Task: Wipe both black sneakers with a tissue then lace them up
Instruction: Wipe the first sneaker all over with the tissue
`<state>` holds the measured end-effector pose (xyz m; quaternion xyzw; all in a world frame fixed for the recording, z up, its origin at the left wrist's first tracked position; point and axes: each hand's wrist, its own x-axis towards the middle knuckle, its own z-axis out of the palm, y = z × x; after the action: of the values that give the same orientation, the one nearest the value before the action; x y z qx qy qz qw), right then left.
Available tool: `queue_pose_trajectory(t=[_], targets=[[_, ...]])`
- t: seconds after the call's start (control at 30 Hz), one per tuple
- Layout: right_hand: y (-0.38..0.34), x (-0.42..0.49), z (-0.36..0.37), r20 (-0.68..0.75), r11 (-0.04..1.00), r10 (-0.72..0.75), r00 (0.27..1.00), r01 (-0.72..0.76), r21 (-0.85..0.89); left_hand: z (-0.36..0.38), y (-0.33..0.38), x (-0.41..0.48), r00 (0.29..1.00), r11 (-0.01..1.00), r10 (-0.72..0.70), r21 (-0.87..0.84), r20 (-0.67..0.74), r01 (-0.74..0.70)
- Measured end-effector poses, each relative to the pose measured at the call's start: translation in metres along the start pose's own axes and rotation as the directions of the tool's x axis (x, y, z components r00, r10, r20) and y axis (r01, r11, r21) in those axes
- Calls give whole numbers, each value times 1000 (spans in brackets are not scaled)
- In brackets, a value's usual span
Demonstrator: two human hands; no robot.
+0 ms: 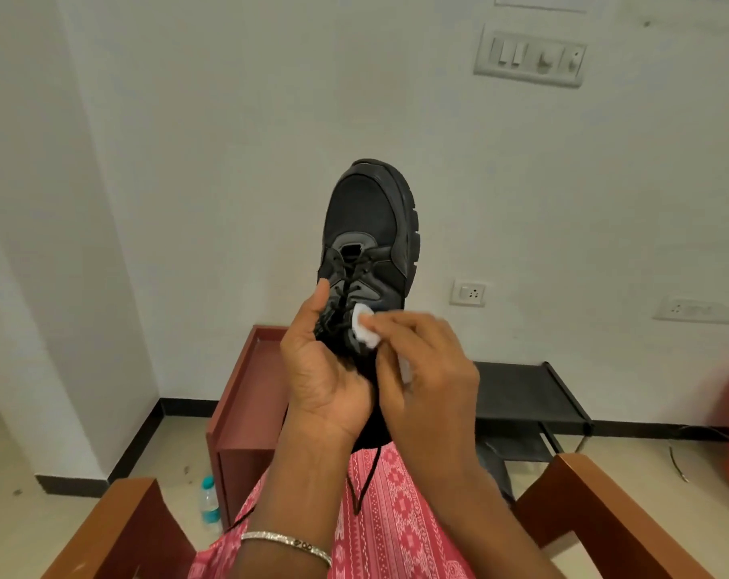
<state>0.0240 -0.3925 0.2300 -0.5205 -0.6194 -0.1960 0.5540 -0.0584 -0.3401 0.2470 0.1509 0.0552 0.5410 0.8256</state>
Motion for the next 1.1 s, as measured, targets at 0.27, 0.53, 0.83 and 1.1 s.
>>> queue_pose_trajectory(t=[0.27, 0.53, 0.83, 1.1], targets=[[-11, -6, -10, 34, 997, 67, 997, -68, 34, -1, -2, -3, 997, 998, -51, 36, 53, 49], [-8, 1, -6, 50, 996, 74, 996, -76, 38, 1, -4, -4, 1000, 999, -19, 34, 17, 18], [-10, -23, -15, 68, 996, 80, 994, -83, 41, -1, -3, -3, 998, 995, -55, 86, -10, 56], [-7, -5, -5, 81, 996, 77, 994, -81, 43, -3, 2, -5, 999, 996, -43, 77, -30, 45]])
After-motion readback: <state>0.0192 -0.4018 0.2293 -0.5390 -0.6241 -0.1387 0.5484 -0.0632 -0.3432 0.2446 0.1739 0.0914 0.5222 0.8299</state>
